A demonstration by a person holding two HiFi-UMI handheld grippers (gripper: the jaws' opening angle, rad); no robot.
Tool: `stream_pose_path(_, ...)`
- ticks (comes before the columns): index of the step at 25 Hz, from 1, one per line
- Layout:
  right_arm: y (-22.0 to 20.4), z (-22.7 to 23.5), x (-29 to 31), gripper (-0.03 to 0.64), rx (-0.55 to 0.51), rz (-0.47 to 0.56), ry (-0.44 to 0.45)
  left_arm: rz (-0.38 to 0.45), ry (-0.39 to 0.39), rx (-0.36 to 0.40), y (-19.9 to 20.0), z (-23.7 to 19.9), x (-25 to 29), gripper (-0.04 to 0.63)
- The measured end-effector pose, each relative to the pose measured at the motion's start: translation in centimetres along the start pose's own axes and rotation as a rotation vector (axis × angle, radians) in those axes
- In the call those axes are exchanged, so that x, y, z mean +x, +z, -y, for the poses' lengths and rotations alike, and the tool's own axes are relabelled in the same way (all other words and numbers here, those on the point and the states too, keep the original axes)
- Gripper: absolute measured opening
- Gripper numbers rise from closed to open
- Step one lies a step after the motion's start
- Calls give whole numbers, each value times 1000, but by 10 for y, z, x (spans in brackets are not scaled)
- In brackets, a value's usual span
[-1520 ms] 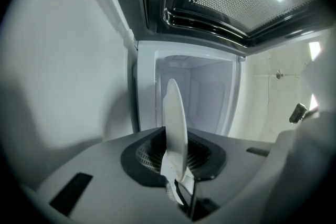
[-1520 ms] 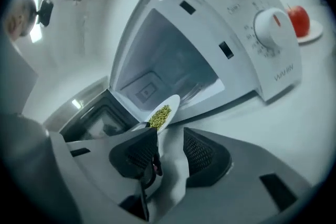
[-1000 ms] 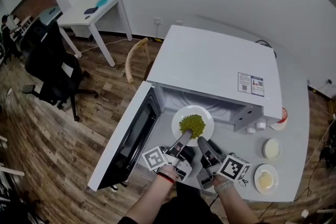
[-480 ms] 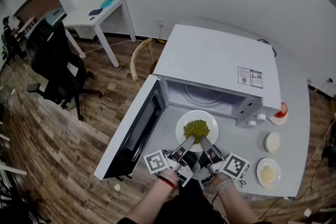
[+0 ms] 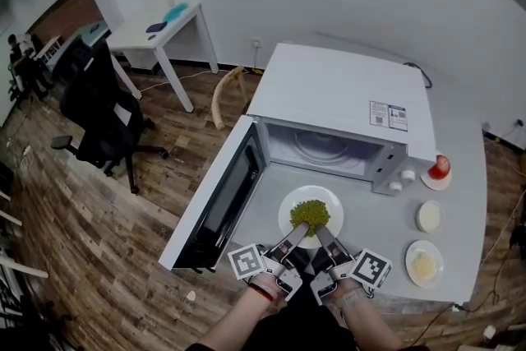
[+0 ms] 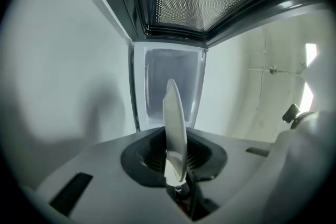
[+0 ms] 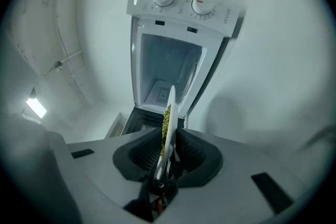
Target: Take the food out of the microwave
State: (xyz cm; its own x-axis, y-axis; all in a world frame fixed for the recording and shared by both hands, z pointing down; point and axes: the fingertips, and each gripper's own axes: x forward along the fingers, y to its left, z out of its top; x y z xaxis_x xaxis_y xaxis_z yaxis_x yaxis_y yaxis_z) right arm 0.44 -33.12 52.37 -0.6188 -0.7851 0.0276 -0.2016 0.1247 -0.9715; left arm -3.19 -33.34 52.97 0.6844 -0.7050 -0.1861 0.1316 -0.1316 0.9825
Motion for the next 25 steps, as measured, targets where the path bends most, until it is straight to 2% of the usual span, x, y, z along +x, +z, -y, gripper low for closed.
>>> stream_pose_path(19,-39,-11,-50,89,1,2,34,-57,43,-8,-47,8,-48,66)
stream_pose_path(25,-54,-11,-67,89,12,5,30,-90,58,16,-61,12,-66,66)
